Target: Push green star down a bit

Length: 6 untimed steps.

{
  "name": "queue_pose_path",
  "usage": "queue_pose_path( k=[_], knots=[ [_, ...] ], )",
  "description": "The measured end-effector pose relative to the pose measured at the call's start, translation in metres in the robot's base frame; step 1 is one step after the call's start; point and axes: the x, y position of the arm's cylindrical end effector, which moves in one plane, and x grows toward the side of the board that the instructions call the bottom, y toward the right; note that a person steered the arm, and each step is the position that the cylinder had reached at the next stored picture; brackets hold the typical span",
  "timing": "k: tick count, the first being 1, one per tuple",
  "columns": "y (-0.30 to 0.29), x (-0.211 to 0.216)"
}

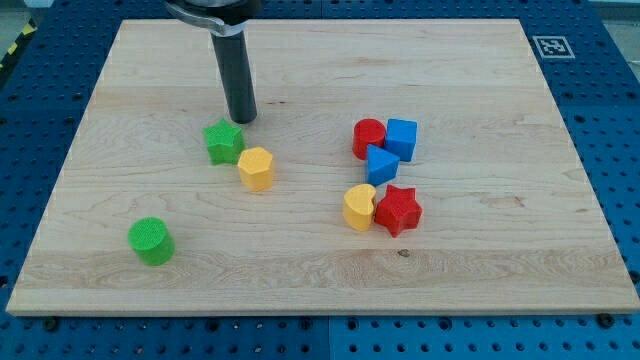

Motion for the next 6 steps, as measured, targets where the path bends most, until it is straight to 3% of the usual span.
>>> queue_pose_path(
  k=[3, 5, 6],
  knots=[
    [-0.020, 0.000],
    [0.004, 0.009],
    [-0.004, 0.029]
  ],
)
